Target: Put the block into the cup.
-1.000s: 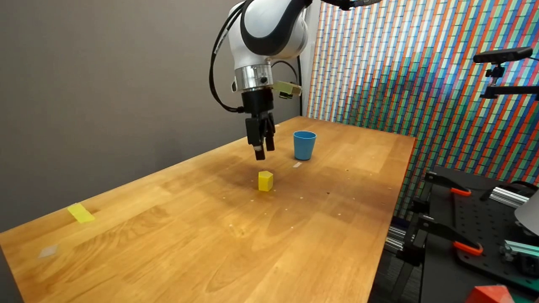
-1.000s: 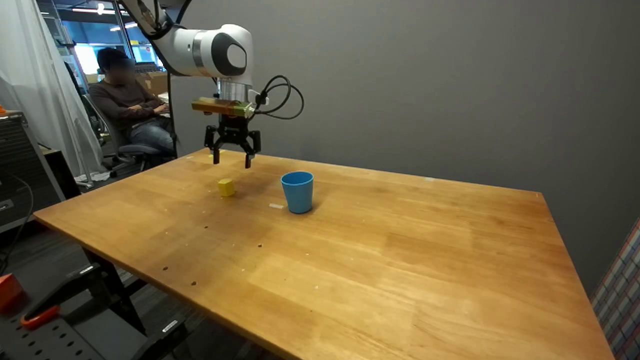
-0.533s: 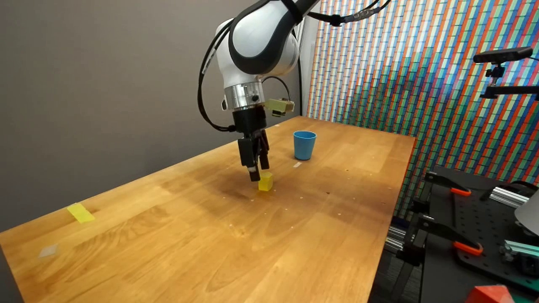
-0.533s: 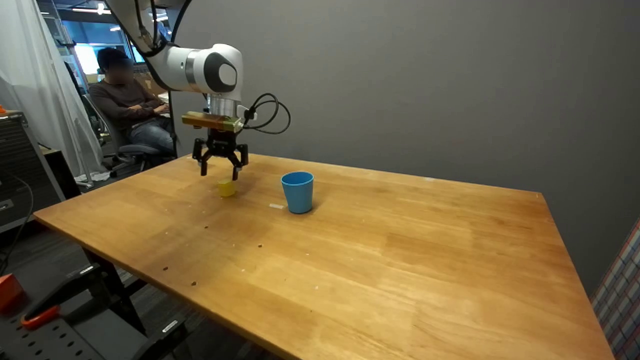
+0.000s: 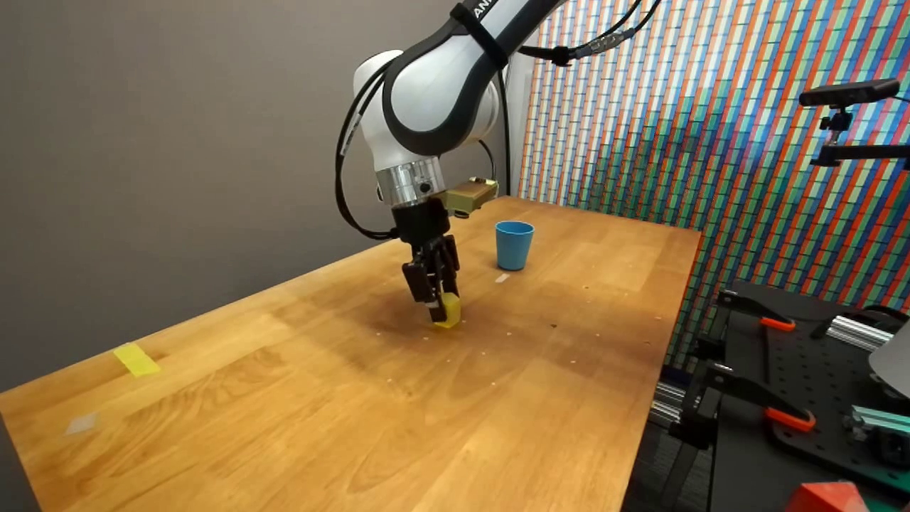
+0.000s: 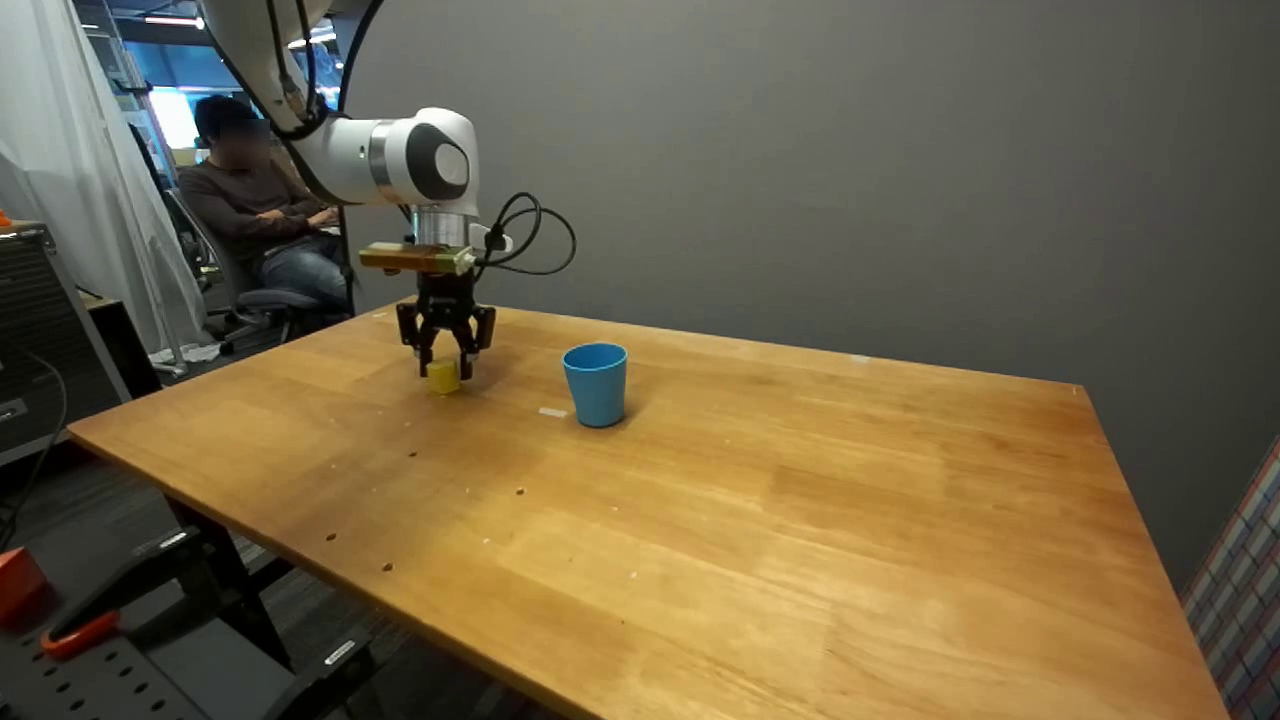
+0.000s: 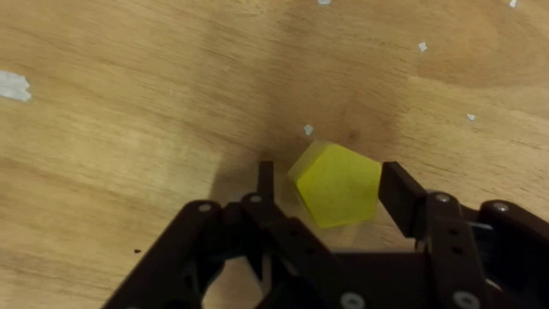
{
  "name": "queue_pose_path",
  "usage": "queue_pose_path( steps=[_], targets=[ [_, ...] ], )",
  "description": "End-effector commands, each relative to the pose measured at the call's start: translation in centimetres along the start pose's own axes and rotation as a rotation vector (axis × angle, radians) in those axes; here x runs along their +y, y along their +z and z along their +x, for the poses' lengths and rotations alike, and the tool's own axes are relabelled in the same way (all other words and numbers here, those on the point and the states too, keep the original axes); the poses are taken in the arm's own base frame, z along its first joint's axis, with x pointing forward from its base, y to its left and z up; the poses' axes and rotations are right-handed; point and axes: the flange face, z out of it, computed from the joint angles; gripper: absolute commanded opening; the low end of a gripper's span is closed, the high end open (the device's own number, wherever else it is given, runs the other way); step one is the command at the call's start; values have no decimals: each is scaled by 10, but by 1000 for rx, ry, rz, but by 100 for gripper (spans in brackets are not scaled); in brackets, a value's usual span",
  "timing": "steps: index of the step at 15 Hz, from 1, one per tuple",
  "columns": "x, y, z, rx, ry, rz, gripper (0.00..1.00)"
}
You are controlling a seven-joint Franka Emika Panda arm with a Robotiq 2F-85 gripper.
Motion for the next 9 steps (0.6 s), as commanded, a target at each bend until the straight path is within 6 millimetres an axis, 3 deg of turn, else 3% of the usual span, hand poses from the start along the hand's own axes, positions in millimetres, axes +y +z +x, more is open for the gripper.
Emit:
queue_pose_path(
  steps=[1, 3, 9],
  targets=[
    [12, -10, -2, -9, 93, -21, 33],
    [27, -20, -11, -5, 157, -11, 19],
    [115, -105, -58, 69, 470, -43, 19]
  ],
)
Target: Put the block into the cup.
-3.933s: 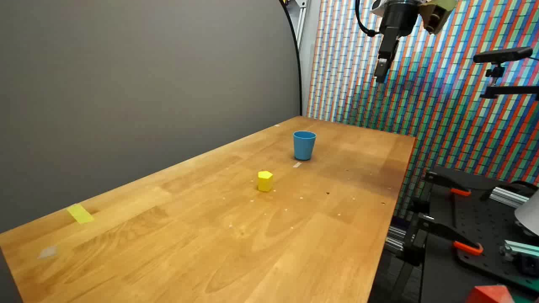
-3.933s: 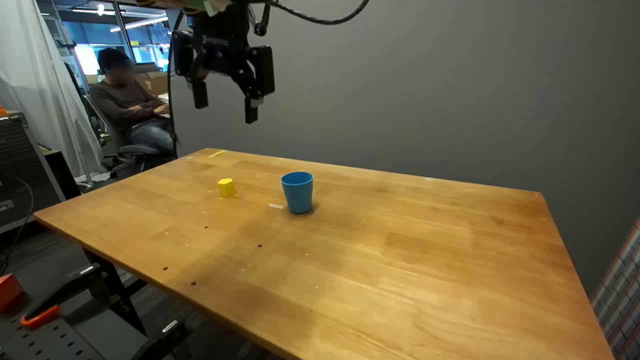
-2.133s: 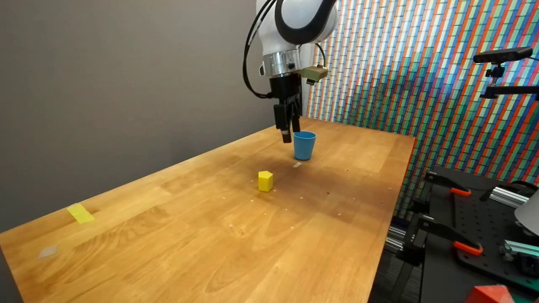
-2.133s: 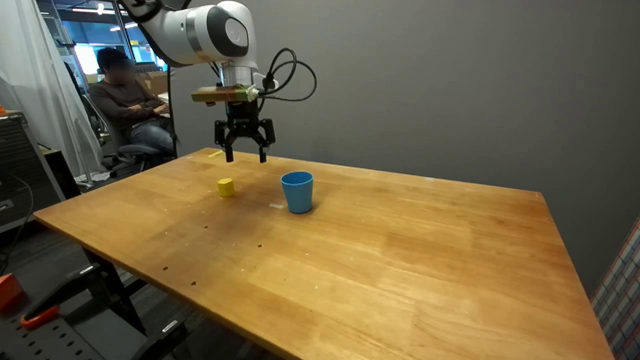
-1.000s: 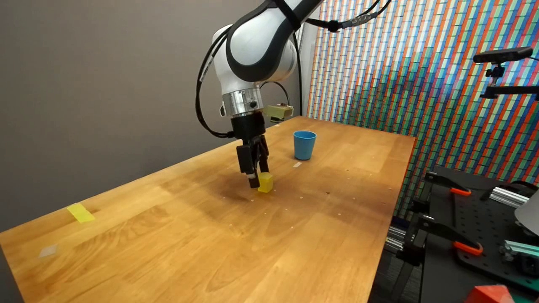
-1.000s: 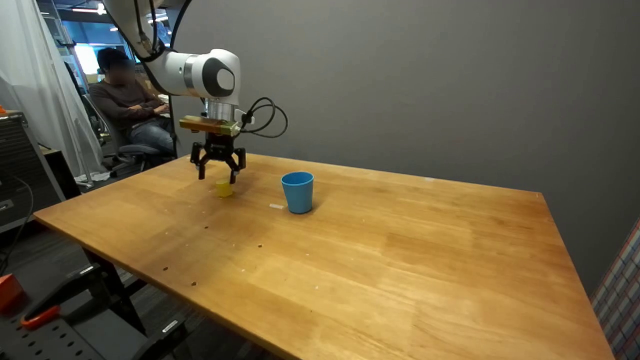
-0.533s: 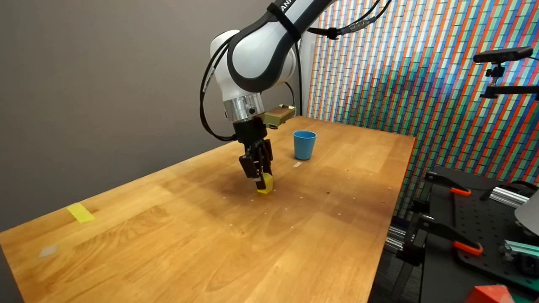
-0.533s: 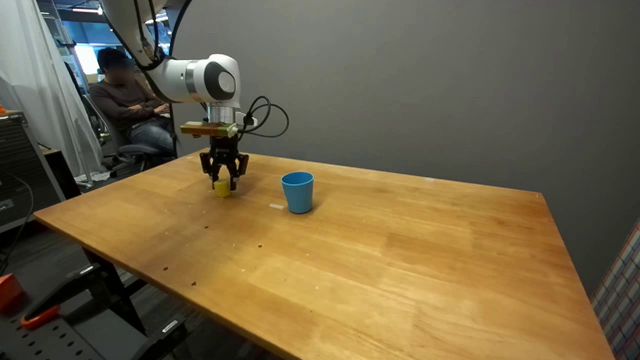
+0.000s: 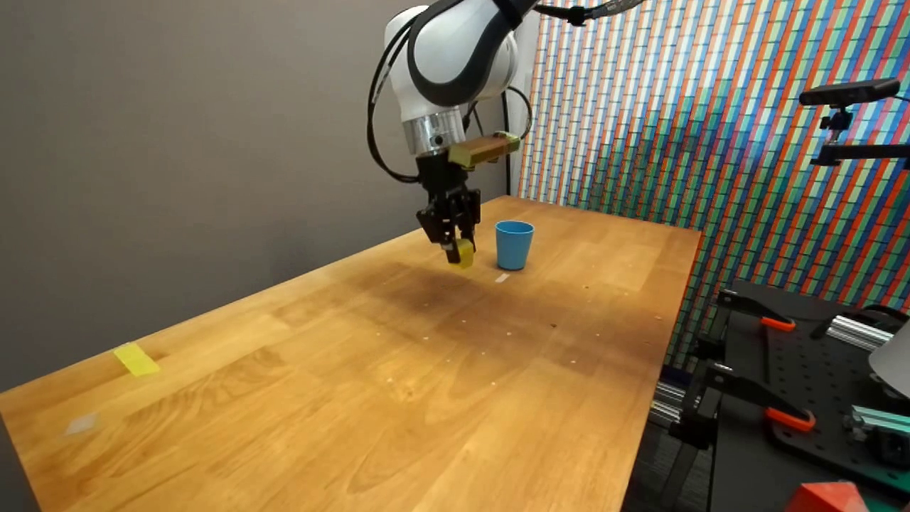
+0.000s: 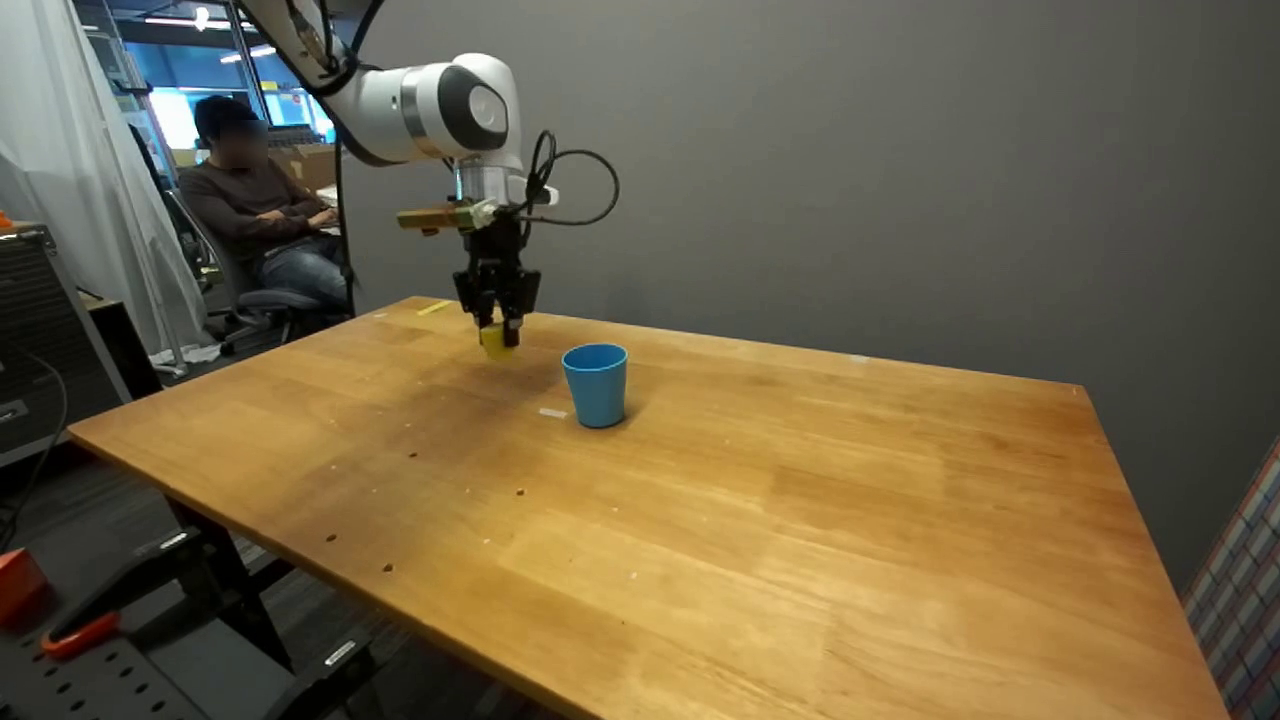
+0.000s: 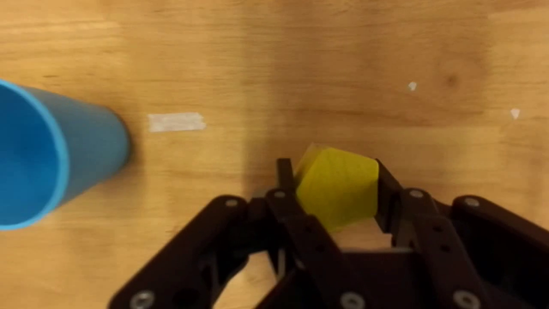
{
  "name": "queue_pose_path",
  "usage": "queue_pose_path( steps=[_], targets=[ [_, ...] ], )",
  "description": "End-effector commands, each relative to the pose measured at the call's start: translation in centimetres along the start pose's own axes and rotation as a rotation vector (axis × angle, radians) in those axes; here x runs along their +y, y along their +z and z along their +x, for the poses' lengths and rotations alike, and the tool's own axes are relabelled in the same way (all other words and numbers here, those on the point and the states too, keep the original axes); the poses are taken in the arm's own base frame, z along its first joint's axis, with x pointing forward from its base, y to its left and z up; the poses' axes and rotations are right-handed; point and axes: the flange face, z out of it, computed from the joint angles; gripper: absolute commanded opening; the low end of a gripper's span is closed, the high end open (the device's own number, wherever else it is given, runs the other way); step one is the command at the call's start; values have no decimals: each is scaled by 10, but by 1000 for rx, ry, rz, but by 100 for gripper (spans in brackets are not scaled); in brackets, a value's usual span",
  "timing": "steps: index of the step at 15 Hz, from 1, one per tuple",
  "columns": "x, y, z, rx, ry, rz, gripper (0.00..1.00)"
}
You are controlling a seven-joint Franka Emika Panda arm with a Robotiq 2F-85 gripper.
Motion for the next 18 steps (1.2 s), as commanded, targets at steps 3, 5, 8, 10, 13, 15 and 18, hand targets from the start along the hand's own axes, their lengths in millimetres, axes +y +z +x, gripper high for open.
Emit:
queue_pose_path(
  steps=[3, 5, 8, 10, 13, 15, 18],
  targets=[
    [100, -76, -32, 19, 293, 7, 19],
    [131, -82, -36, 23, 390, 15, 19],
    [161, -73, -35, 18, 488, 27, 19],
    [174, -58, -32, 6, 527, 33, 19],
    [182, -39, -27, -12, 563, 42, 19],
    [185, -31, -21, -9, 576, 40, 19],
    [187, -21, -15, -9, 590, 25, 19]
  ],
)
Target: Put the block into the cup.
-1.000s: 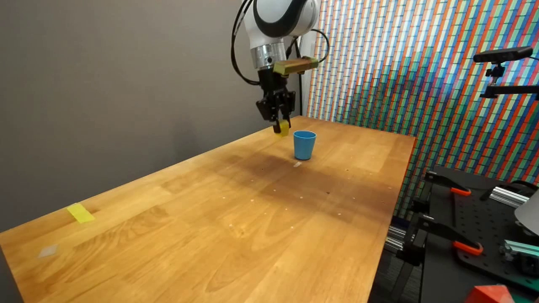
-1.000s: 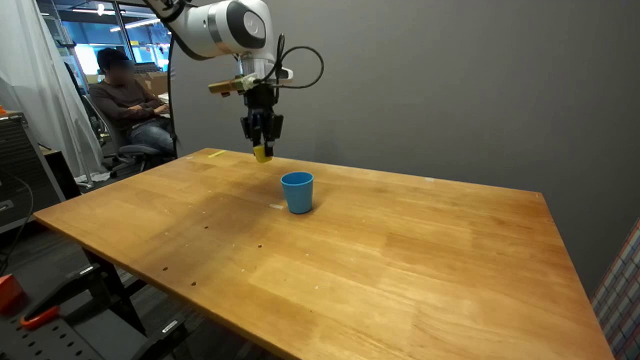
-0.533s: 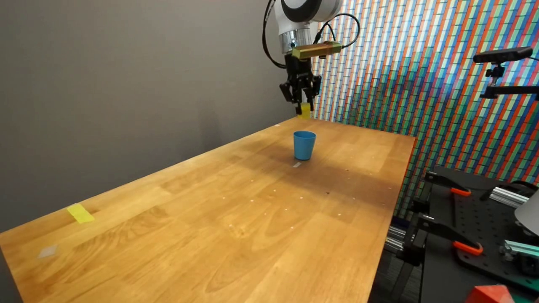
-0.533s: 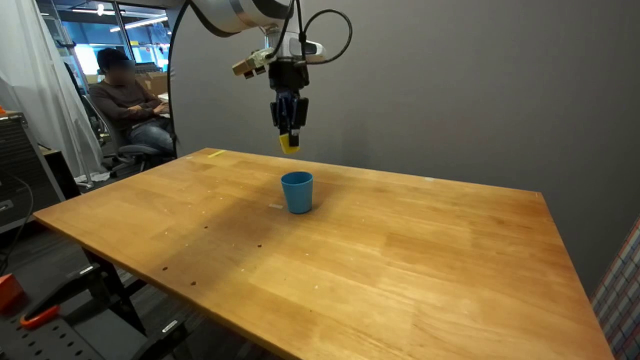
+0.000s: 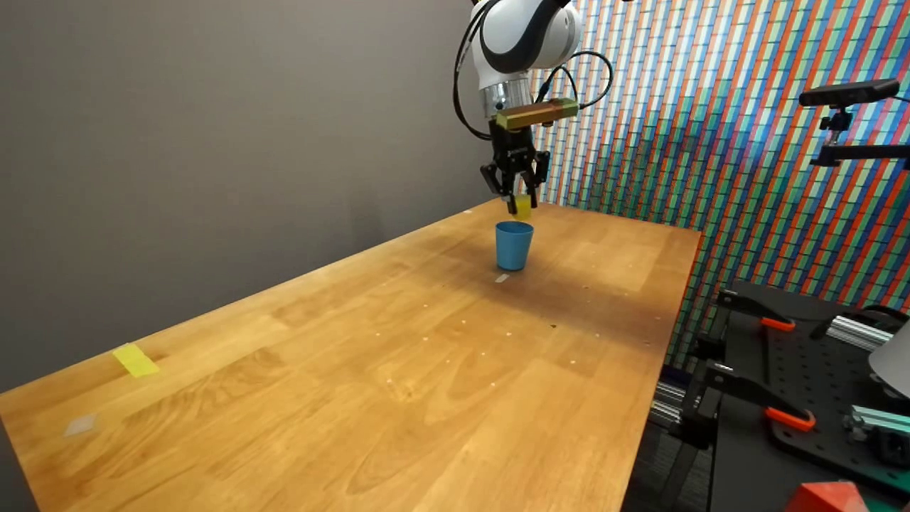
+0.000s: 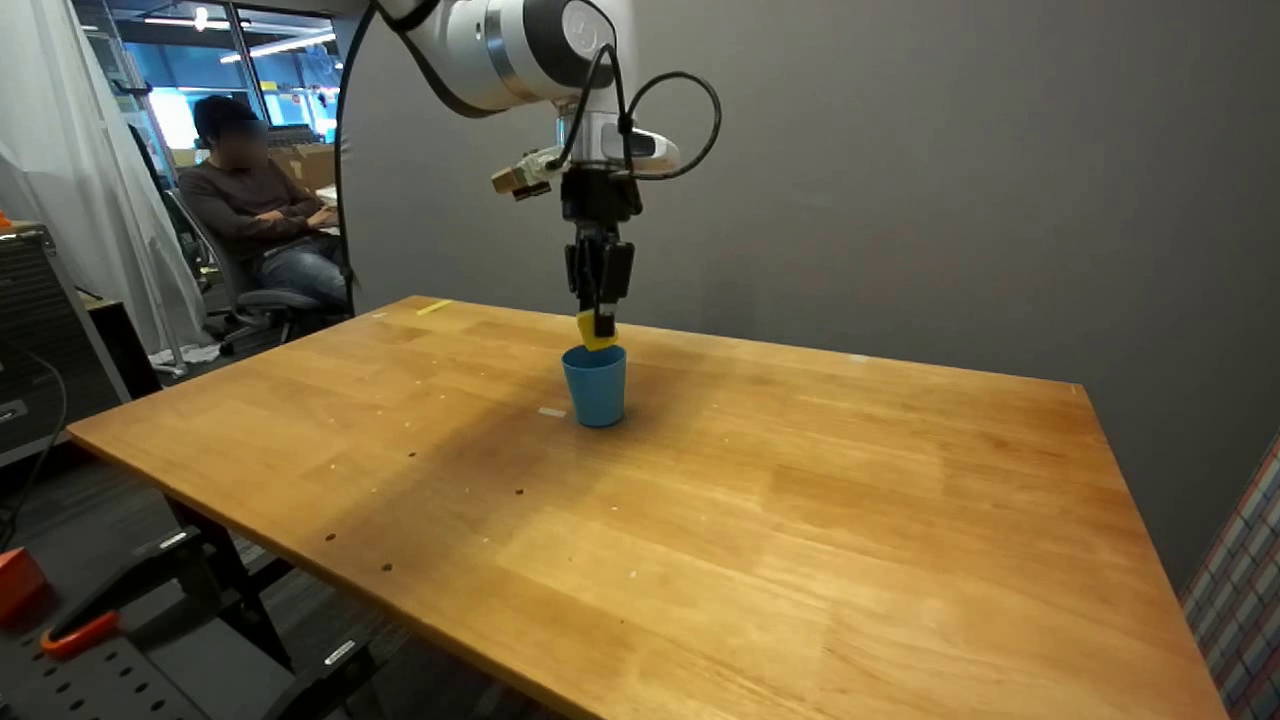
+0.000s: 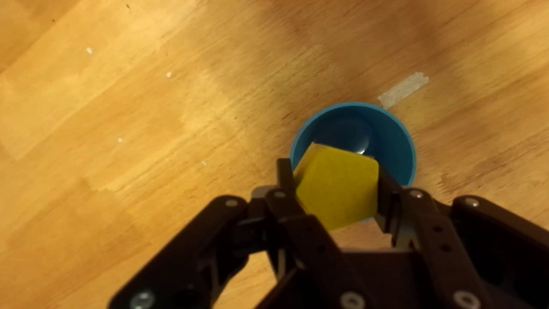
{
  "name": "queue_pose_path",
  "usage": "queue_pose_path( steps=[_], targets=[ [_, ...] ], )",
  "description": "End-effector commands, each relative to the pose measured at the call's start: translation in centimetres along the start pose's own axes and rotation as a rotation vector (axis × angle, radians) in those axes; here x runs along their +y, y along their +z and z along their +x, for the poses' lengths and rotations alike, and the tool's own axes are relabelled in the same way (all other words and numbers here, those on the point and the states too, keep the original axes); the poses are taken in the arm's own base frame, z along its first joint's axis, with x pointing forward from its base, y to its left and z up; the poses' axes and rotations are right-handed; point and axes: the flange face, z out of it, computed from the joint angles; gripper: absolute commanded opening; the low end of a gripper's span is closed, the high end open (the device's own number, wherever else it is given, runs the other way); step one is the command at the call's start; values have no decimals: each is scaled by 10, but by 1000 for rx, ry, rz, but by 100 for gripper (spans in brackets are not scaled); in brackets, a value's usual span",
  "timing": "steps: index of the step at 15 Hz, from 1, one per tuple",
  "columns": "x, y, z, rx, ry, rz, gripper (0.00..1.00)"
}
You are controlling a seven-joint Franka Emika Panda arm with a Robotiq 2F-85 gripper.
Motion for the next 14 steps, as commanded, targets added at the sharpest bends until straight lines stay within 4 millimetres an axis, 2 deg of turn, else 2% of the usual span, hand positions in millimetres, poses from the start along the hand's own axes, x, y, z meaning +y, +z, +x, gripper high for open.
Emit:
queue_pose_path(
  steps=[1, 2, 3, 7, 10, 14],
  targets=[
    [-2, 3, 12, 14, 42, 21, 19],
    [-3, 4, 11, 13, 41, 27, 69],
    [-3, 3, 8, 20, 36, 34, 70],
    [0, -14, -9, 48, 9, 98, 98],
    [3, -49, -32, 116, -100, 126, 100],
    [9, -112, -73, 182, -316, 132, 100]
  ],
)
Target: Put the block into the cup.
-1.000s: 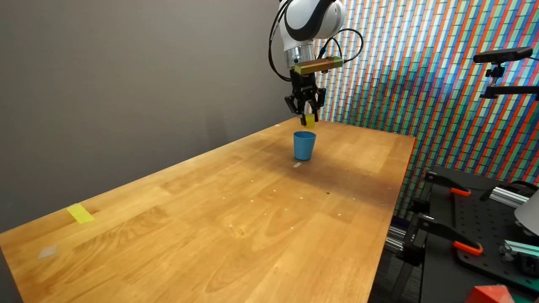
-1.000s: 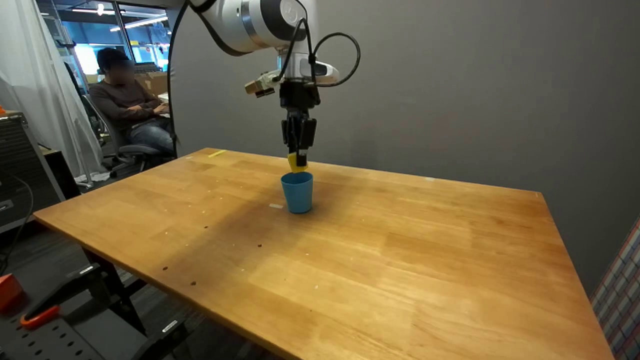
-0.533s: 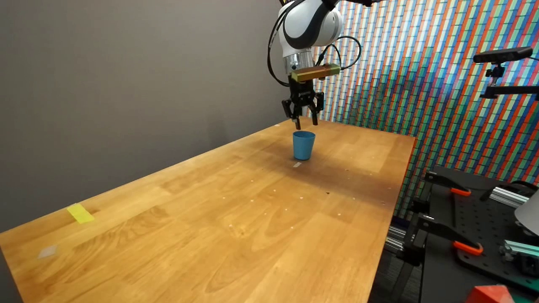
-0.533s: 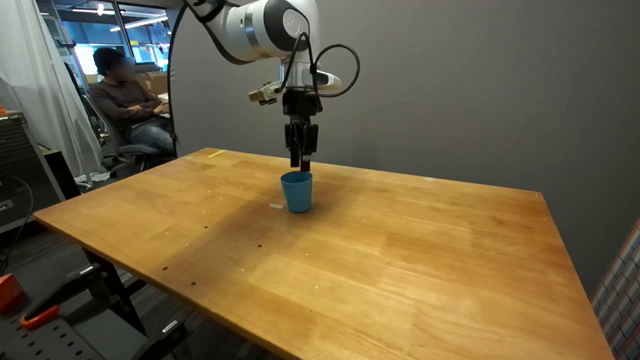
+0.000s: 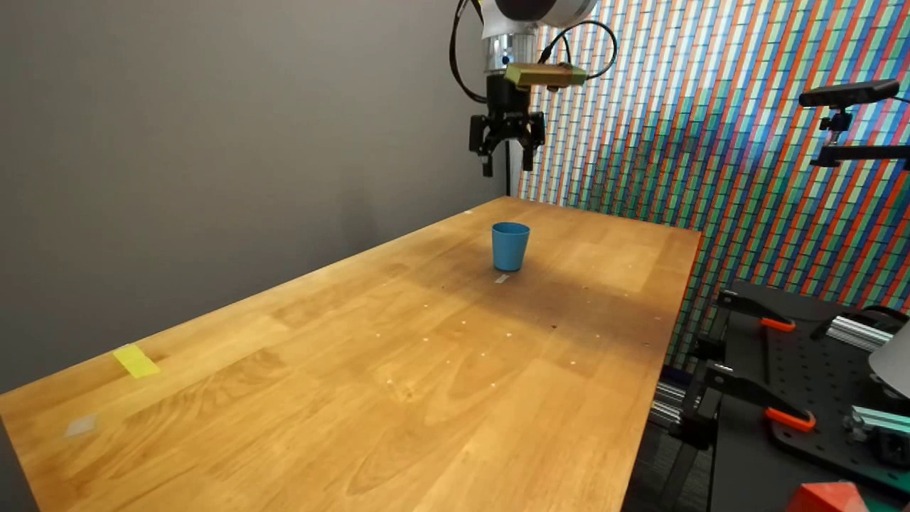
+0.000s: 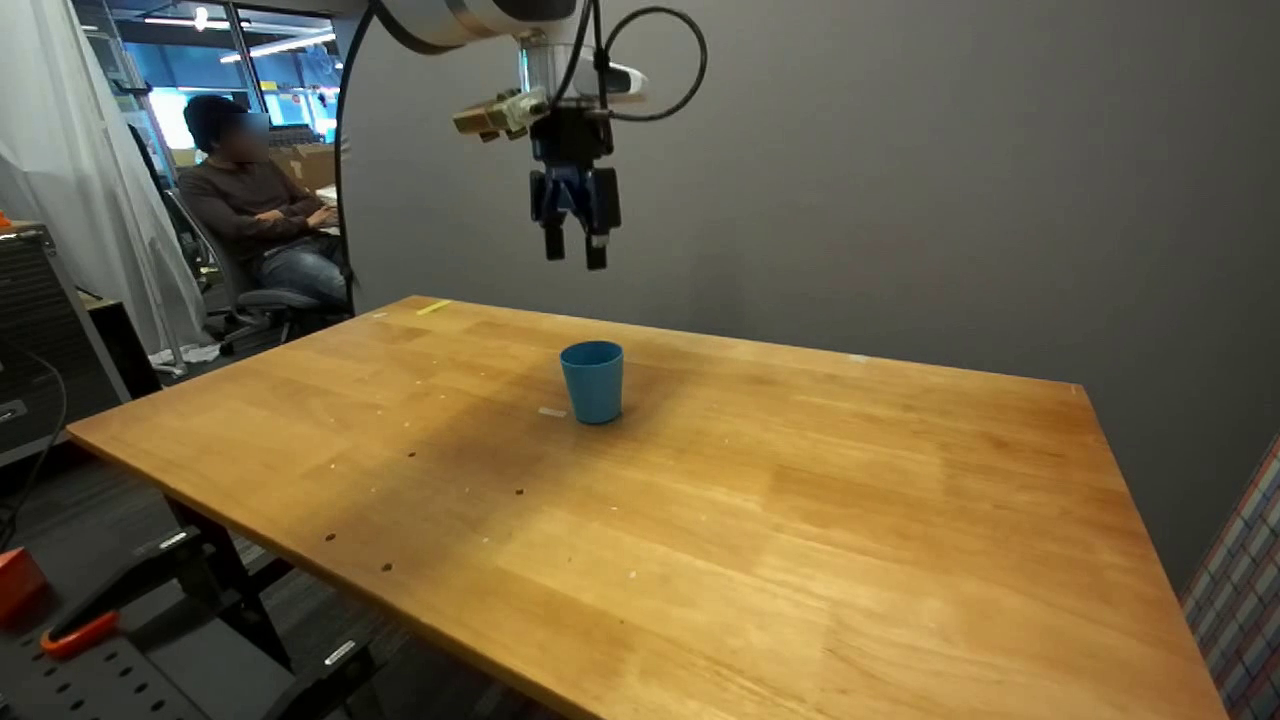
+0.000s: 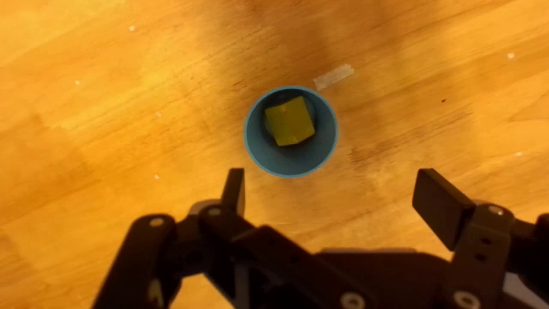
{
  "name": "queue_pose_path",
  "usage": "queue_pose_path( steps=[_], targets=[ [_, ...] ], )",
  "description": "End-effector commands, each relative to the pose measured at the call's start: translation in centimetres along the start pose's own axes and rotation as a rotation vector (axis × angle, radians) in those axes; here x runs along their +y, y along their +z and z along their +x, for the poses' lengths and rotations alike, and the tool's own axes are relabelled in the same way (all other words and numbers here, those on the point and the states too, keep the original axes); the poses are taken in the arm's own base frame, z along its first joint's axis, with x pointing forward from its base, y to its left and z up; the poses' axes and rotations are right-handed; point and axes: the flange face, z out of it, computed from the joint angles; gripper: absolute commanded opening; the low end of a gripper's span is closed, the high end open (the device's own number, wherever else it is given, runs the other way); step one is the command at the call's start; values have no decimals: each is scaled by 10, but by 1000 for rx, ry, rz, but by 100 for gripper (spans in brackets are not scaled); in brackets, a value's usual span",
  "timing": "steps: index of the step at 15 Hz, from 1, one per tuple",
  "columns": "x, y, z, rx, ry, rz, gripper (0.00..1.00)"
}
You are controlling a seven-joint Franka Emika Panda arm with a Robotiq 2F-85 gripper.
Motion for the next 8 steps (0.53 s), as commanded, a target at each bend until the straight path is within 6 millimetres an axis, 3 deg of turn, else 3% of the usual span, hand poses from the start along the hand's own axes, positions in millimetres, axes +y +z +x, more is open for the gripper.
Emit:
queue_pose_path(
  steps=[1, 4, 5, 8],
  targets=[
    [-1, -67, -44, 61, -189, 18, 100],
    [-9, -102, -71, 31, -287, 33, 100],
    [-11, -84, -47, 45, -221, 23, 100],
    [-13, -102, -66, 35, -266, 21, 100]
  ],
)
